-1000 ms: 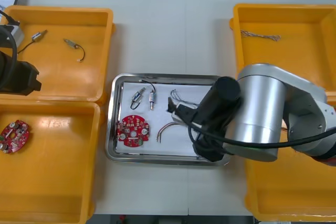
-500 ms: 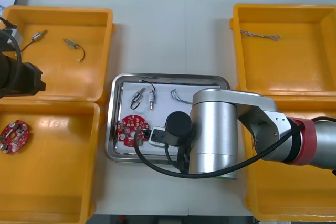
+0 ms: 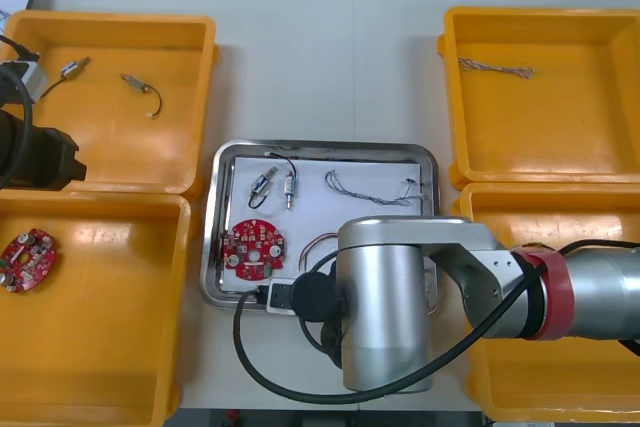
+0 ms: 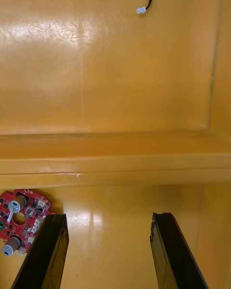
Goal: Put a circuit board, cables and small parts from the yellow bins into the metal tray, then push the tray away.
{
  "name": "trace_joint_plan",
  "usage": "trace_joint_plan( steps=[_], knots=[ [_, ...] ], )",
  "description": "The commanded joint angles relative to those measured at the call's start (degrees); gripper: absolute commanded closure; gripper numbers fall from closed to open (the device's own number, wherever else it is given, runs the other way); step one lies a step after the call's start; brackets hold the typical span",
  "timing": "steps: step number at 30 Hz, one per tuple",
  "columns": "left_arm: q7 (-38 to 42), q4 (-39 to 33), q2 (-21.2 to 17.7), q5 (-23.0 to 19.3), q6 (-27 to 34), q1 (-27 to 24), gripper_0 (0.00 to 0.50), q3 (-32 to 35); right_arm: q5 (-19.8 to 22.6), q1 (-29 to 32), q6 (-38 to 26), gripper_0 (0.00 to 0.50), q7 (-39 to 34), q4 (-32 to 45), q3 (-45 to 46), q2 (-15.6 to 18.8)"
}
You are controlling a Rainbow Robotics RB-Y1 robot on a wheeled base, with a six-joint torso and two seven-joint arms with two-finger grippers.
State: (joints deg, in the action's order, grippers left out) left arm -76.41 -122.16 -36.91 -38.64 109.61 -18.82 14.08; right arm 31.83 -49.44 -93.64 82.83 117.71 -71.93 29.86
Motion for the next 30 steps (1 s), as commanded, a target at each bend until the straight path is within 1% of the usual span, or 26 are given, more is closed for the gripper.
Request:
trace_joint_plan(
  steps=[1, 7, 14, 21, 22, 23, 24, 25, 26, 27, 28, 29, 30],
  knots=[
    [-3.8, -0.6, 0.5, -0.6, 0.2, 1.2, 0.000, 1.8, -0.4, -1.2, 1.3, 0.000, 0.5, -0.9, -0.9, -2.9],
    [-3.6, -0.6, 0.4, -0.6, 0.4, 1.5, 0.000, 2.1, -1.4, -0.2, 2.1, 0.000, 0.0, -2.1, -0.9, -4.6],
    [-2.5, -0.6, 0.5, -0.2, 0.4, 1.7, 0.000, 2.9, -3.5, 0.4, 3.1, 0.000, -0.1, -5.8, -1.5, -7.5],
    [-1.4, -0.6, 0.5, 0.3, 0.4, 1.7, 0.000, 2.9, -5.0, 0.8, 4.0, 0.000, 0.0, -8.2, -2.1, -8.9],
    [-1.4, -0.6, 0.5, 0.3, 0.4, 1.7, 0.000, 2.9, -5.2, 0.9, 4.0, 0.008, 0.0, -8.3, -2.1, -8.9],
    [-1.4, -0.6, 0.5, 0.3, 0.4, 1.9, 0.000, 2.8, -5.5, 1.1, 4.0, 0.044, 0.0, -8.3, -2.2, -8.9],
    [-1.4, -0.7, 0.5, 0.4, 0.4, 1.9, 0.000, 2.8, -5.6, 1.3, 4.0, 0.107, 0.1, -8.3, -2.2, -8.9],
    [-1.3, -0.7, 0.5, 0.4, 0.4, 1.9, 0.000, 2.8, -5.7, 1.3, 4.0, 0.159, 0.1, -8.3, -2.4, -8.9],
    [-1.4, -0.7, 0.5, 0.3, 0.4, 1.9, 0.000, 2.8, -5.9, 1.3, 4.0, 0.283, 0.1, -8.3, -2.6, -8.9],
    [-1.3, -0.7, 0.5, 0.1, 0.4, 1.9, 0.000, 2.8, -5.9, 1.3, 4.0, 0.389, -0.1, -8.3, -2.7, -8.9],
    [-1.3, -0.7, 0.5, 0.2, 0.4, 1.9, 0.000, 2.8, -6.0, 1.3, 4.0, 0.424, -0.1, -8.3, -2.7, -8.9],
    [-1.3, -0.7, 0.5, 0.2, 0.4, 1.9, 0.000, 2.8, -6.2, 1.3, 4.0, 0.470, -0.1, -8.3, -2.7, -8.8],
    [-1.3, -0.7, 0.5, 0.2, 0.4, 1.9, 0.000, 2.8, -6.2, 1.3, 4.0, 0.487, -0.1, -8.3, -2.7, -8.7]
  ],
)
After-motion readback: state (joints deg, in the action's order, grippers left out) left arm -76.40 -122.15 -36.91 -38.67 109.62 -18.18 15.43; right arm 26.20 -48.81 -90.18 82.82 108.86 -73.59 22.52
